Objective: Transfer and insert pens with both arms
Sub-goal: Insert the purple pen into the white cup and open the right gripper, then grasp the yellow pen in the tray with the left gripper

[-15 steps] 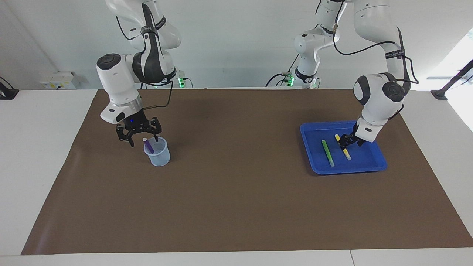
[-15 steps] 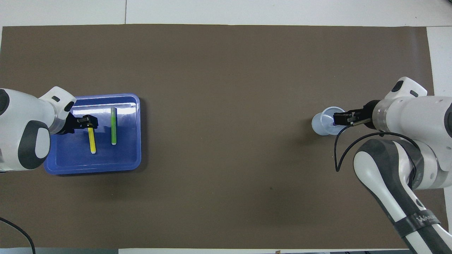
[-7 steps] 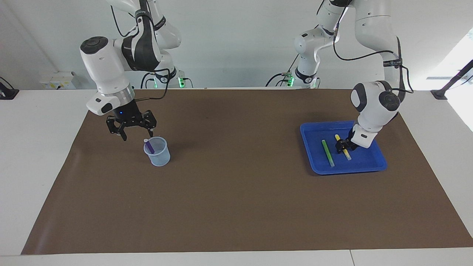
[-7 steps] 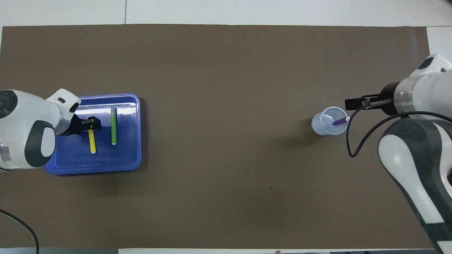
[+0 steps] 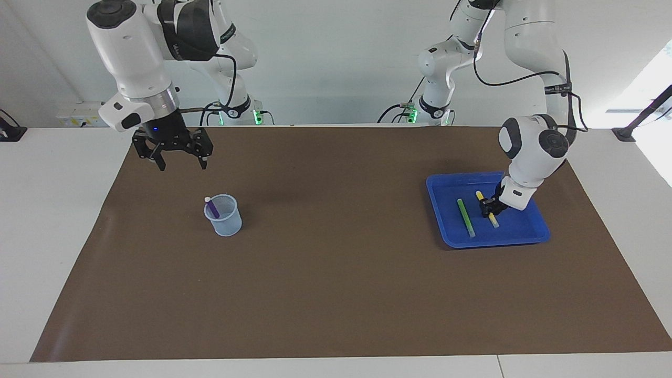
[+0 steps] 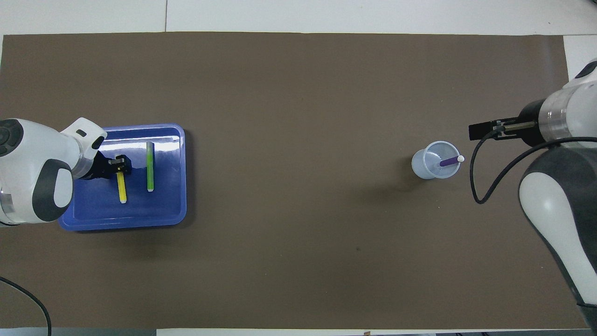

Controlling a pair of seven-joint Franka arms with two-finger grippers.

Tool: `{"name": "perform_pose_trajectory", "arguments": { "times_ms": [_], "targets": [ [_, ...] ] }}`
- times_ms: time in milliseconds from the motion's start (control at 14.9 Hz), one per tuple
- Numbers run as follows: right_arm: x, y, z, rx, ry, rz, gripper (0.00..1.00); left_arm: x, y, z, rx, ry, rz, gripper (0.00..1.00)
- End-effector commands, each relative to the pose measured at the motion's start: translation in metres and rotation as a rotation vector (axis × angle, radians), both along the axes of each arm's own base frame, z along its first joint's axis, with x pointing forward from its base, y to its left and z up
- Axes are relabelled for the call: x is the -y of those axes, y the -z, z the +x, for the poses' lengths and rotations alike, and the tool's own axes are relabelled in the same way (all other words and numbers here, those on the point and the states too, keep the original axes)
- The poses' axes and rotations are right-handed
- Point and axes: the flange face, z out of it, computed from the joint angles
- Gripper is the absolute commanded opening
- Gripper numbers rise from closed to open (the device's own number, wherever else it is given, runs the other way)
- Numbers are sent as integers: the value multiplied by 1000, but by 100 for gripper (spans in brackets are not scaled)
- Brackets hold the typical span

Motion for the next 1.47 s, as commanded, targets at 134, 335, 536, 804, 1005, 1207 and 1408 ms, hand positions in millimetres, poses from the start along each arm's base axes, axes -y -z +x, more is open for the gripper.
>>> {"name": "perform_pose_trajectory", "arguments": {
  "times_ms": [134,335,536,804,1005,1207,1408],
  "targets": [
    [-7,-21,-6,-40,21,-32,100,-5,5,-4,-15,-9,18,0],
    [-8,-25,-14,-69,20,-35,100,-5,4,-3,-11,-9,17,0],
    [-10,-24,-15,-76,18,-36,100,-7,-2,2,-13,-18,17,0],
    [-12,-23,-15,-76,11,-30,100,-10,-34,18,-63,-32,17,0],
    [-15,-23,-16,-85,7,-29,100,-9,-54,24,-95,-71,-3,0],
    [-17,-24,-16,-86,6,-20,100,-2,-85,30,-140,-146,-70,0],
    [-15,-23,-16,-89,12,-20,100,17,-128,34,-207,-279,-139,0]
  ]
}}
